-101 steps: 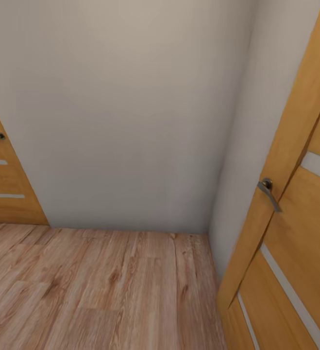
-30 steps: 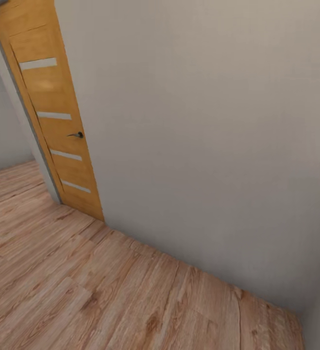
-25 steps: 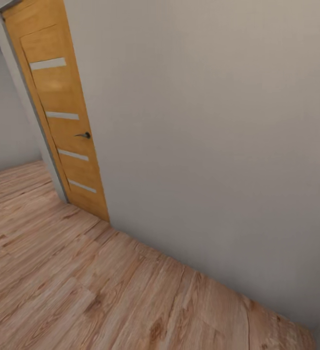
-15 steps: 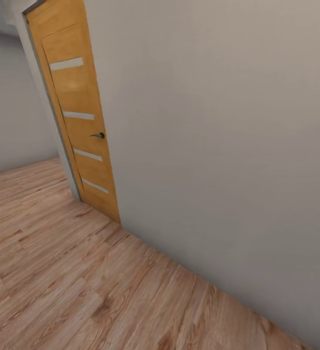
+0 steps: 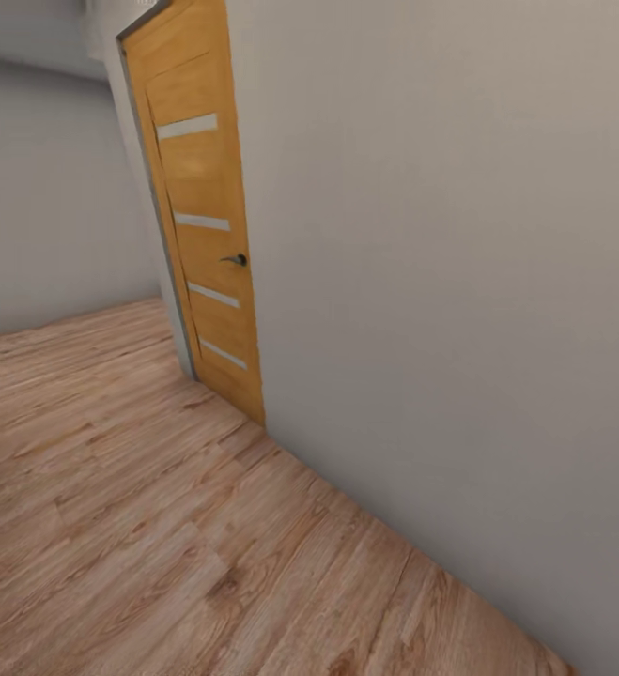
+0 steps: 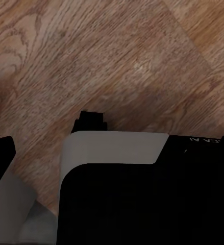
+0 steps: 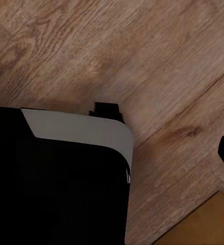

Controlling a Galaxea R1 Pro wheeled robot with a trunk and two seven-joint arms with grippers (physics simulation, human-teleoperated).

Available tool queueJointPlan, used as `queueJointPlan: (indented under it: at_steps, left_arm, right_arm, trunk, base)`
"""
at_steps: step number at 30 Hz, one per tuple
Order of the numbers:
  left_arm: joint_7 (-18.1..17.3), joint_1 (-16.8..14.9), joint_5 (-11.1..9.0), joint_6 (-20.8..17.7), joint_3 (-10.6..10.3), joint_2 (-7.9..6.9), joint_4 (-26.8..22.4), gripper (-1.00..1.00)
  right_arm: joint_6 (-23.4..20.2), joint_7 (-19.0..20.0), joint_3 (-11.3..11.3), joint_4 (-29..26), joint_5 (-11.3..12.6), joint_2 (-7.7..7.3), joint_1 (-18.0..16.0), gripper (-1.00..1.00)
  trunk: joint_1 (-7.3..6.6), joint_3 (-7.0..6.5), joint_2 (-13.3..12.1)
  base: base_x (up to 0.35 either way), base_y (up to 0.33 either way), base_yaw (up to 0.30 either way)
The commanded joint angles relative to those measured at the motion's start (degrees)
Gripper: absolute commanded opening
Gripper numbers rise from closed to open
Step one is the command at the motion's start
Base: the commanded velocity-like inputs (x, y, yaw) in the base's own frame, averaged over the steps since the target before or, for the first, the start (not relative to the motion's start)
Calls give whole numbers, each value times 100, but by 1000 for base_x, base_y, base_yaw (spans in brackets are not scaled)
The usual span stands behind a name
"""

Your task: Move the two storage containers from the living room to the garage. In the garage, place one container on the floor and stack the other container on top of it (either order is fine).

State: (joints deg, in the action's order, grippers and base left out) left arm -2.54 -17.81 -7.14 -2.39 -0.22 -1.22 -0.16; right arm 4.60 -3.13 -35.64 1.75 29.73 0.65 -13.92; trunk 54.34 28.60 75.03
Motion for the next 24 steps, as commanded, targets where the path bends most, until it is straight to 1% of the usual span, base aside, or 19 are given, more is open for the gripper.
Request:
queueJointPlan:
  at_steps: [1, 13, 17, 24]
  left_arm:
    - [-24, -3, -59, -25, -5, -1, -2, 100]
    - [-15, -3, -71, -25, -5, -1, -2, 100]
    - [-18, -3, -76, -25, -4, -3, -2, 100]
    - [-19, -3, -74, -25, -4, -2, -2, 100]
  right_arm:
    - [32, -4, -48, 18, 51, 5, -9, 100]
    - [32, -4, -48, 18, 51, 5, -9, 100]
    - [32, -4, -48, 18, 51, 5, -7, 100]
    - [32, -4, -48, 17, 51, 5, -9, 100]
  trunk:
    - [0, 5, 3]
    - [0, 5, 3]
    - [0, 5, 3]
    - [0, 7, 3]
  base:
    - [0, 0, 268]
    - [7, 0, 268]
    - [217, 0, 268]
    - [311, 0, 268]
